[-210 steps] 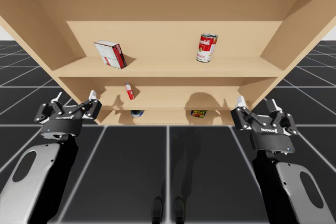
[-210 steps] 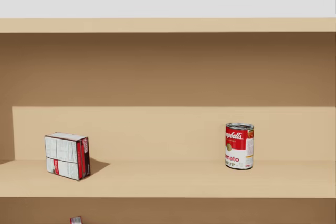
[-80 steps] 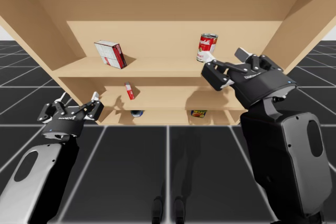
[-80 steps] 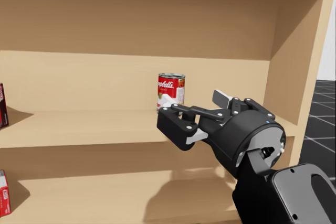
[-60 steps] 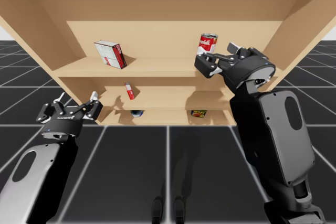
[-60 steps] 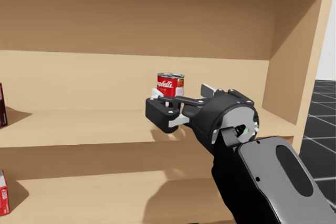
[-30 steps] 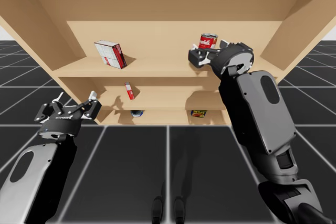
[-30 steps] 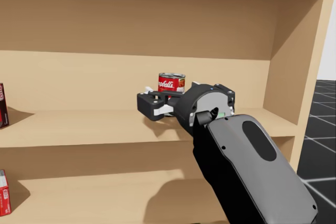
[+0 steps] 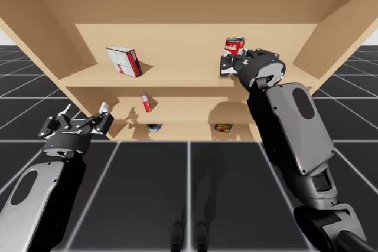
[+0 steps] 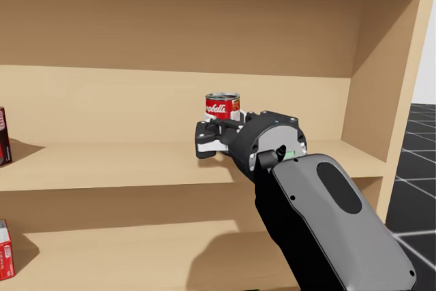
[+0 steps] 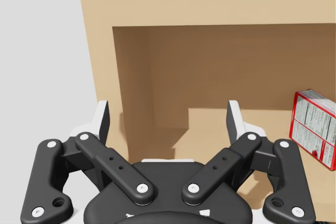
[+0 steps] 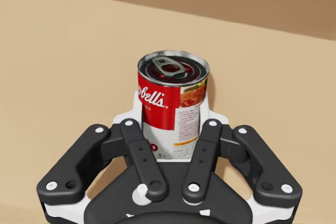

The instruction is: Look through the shelves, find the red soup can, and take it.

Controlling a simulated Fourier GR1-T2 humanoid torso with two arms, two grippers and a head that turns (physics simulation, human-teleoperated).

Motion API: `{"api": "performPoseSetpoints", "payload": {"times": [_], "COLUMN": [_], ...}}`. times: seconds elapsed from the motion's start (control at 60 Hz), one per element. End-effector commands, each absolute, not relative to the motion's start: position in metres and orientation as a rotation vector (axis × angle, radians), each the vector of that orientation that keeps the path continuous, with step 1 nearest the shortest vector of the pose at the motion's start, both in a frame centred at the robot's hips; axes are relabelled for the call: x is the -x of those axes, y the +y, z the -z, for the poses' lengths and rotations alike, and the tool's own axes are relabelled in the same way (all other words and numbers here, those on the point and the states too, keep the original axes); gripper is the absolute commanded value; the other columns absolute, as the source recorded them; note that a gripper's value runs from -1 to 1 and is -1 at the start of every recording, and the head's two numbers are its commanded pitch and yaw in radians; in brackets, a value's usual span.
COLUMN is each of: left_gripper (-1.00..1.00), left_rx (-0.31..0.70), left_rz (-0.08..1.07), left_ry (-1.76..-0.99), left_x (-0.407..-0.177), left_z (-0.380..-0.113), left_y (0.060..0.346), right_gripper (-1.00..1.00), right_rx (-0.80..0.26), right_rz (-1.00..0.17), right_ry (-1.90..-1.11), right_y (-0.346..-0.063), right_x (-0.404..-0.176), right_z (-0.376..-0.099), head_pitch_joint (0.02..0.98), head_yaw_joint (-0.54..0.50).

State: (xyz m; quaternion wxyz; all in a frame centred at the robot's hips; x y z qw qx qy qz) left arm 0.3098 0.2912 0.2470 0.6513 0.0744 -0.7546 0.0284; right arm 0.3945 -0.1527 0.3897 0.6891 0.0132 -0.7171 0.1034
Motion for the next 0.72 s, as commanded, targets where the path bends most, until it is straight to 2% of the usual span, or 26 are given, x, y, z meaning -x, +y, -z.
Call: {"api": "performPoseSetpoints", "payload": {"times": [0.017,0.517,0.617,0.717], "left_gripper": [-1.0,-1.0,-1.0,-1.0], "left_rx": [-0.172,-0.177,-0.178,-0.177], "left_rz": [-0.065,-0.061,-0.063,-0.061], "left_ry": [-1.714,-1.713,-1.714,-1.714], "left_x": [-0.31,-0.311,-0.311,-0.311], "left_z": [-0.247,-0.246,-0.246,-0.246], "left_y": [0.292,0.292,0.292,0.292], "right_gripper": [0.96,0.92,0.8,0.86], "right_rx": [0.04,0.162,0.215,0.249], "right_rz": [-0.162,-0.255,-0.277,-0.287], "right_ry": [-1.655,-1.804,-1.871,-1.911], "right_y": [-0.17,-0.178,-0.183,-0.187], "right_x": [-0.385,-0.297,-0.274,-0.256], "right_z": [-0.4,-0.401,-0.398,-0.396], "head_pitch_joint": [0.263,0.271,0.271,0.273], "head_yaw_joint": [-0.22,-0.22,-0.22,-0.22]}}
